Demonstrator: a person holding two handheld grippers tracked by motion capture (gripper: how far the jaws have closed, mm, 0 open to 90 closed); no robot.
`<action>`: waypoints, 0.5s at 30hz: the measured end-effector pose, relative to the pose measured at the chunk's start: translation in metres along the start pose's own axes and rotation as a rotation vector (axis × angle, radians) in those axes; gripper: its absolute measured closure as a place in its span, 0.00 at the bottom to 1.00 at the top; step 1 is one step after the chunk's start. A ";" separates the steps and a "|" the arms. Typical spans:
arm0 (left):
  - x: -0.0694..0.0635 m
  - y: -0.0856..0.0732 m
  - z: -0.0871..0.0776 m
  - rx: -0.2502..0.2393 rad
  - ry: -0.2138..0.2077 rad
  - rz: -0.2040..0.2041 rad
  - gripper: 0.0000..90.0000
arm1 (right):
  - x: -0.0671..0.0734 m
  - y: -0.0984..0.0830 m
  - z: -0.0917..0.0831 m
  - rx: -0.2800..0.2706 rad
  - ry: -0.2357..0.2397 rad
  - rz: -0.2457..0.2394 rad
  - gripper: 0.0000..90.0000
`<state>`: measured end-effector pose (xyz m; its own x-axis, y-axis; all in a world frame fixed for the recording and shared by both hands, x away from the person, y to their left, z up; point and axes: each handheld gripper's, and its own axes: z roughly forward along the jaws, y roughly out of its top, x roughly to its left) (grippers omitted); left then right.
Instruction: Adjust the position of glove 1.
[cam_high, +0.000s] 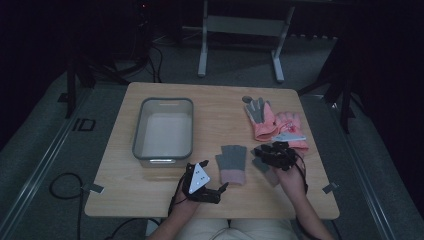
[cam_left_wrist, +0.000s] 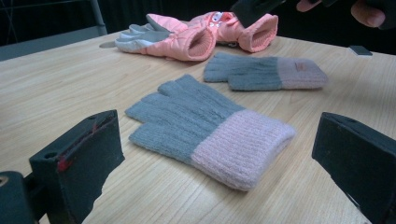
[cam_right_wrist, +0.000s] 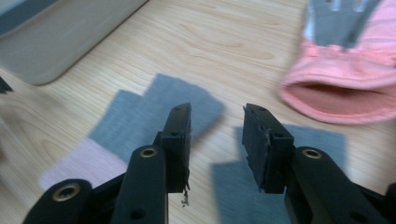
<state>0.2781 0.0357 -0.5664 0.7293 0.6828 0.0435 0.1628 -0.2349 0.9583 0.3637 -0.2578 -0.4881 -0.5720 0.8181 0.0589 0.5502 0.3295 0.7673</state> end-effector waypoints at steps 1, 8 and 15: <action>0.000 0.000 0.000 0.000 0.000 0.000 0.01 | -0.006 -0.002 -0.002 0.011 -0.002 -0.009 0.69; 0.000 0.000 0.000 0.001 0.003 0.000 0.01 | -0.040 -0.023 -0.006 0.080 0.021 -0.066 0.71; 0.000 0.000 0.000 0.001 0.001 0.001 0.01 | -0.046 -0.035 -0.001 0.152 0.046 -0.099 0.73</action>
<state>0.2780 0.0355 -0.5664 0.7286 0.6835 0.0446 0.1630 -0.2362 0.9579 0.3700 -0.3081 -0.5172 -0.6533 0.7568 0.0196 0.5732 0.4775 0.6659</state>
